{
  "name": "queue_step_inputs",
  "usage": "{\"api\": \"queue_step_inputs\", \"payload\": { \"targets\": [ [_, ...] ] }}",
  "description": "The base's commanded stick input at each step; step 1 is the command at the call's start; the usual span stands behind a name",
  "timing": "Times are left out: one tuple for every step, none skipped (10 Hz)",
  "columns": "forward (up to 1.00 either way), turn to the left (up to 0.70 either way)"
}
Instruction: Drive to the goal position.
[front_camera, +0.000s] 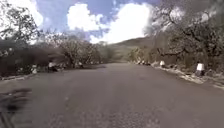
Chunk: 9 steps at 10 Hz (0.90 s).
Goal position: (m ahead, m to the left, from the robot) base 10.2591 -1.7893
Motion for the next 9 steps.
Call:
{"api": "queue_step_inputs", "payload": {
  "targets": [
    [0.7,0.0],
    [0.7,0.0],
    [0.7,0.0],
    [0.7,0.0],
    [0.7,0.0],
    [0.7,0.0],
    [0.7,0.0],
    [0.7,0.0],
    [0.7,0.0]
  ]
}}
